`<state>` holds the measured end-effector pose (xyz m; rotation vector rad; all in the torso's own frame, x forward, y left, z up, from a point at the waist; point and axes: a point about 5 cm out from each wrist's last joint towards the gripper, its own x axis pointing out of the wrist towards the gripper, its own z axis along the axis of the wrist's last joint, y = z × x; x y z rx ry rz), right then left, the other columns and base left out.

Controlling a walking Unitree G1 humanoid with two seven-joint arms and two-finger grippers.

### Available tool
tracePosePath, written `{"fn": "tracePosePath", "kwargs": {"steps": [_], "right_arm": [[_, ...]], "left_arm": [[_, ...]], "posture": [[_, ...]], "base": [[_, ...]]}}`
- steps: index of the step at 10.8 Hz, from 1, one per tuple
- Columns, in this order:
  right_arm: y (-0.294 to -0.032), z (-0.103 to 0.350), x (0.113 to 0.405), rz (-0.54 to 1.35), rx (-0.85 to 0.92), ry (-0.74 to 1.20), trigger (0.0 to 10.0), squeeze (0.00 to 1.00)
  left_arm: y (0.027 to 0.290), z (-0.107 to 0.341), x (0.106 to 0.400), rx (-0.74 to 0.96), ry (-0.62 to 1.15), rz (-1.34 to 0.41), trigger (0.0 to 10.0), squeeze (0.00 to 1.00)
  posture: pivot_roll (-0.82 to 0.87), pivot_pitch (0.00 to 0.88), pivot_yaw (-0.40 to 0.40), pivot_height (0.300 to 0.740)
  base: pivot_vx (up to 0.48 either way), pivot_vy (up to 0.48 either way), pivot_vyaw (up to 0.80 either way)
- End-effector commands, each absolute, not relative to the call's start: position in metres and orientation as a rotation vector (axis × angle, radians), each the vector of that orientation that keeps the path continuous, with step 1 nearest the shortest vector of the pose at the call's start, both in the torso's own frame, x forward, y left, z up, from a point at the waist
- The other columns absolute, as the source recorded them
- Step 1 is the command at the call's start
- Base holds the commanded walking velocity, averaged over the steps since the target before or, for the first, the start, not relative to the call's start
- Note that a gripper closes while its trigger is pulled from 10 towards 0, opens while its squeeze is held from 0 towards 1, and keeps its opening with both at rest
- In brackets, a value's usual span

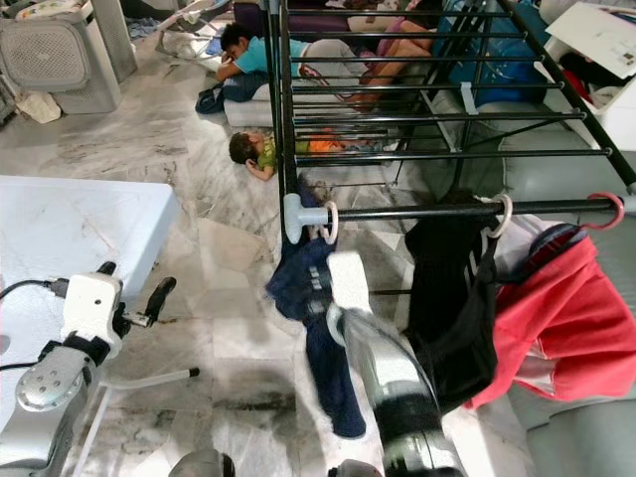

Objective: Hang hanger

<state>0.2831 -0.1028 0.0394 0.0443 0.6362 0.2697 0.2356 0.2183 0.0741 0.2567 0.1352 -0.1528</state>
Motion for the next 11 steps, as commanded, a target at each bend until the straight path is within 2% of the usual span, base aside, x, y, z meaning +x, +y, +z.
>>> {"fn": "tracePosePath", "kwargs": {"steps": [1, 2, 6, 11], "right_arm": [[-0.104, 0.057, 0.288, 0.270, 0.034, 0.534, 10.0, 1.00], [-0.109, 0.065, 0.283, 0.296, -0.039, 0.459, 10.0, 1.00], [-0.138, 0.082, 0.253, 0.250, -0.086, 0.296, 10.0, 1.00], [-0.143, 0.102, 0.232, 0.253, -0.070, 0.136, 10.0, 1.00]], "left_arm": [[0.217, 0.078, 0.236, 0.268, 0.124, -0.154, 10.0, 0.00], [0.216, 0.077, 0.236, 0.268, 0.126, -0.157, 10.0, 0.00], [0.216, 0.074, 0.238, 0.265, 0.135, -0.160, 10.0, 0.00], [0.215, 0.077, 0.236, 0.283, 0.128, -0.162, 10.0, 0.00]], "posture": [[0.04, 0.033, -0.016, 0.740], [0.03, 0.028, -0.018, 0.740], [0.00, 0.034, -0.008, 0.740], [0.00, 0.037, 0.001, 0.740]], "base": [[0.000, 0.000, 0.00], [0.000, 0.000, 0.00], [0.000, 0.000, 0.00], [0.000, 0.000, 0.00]]}}
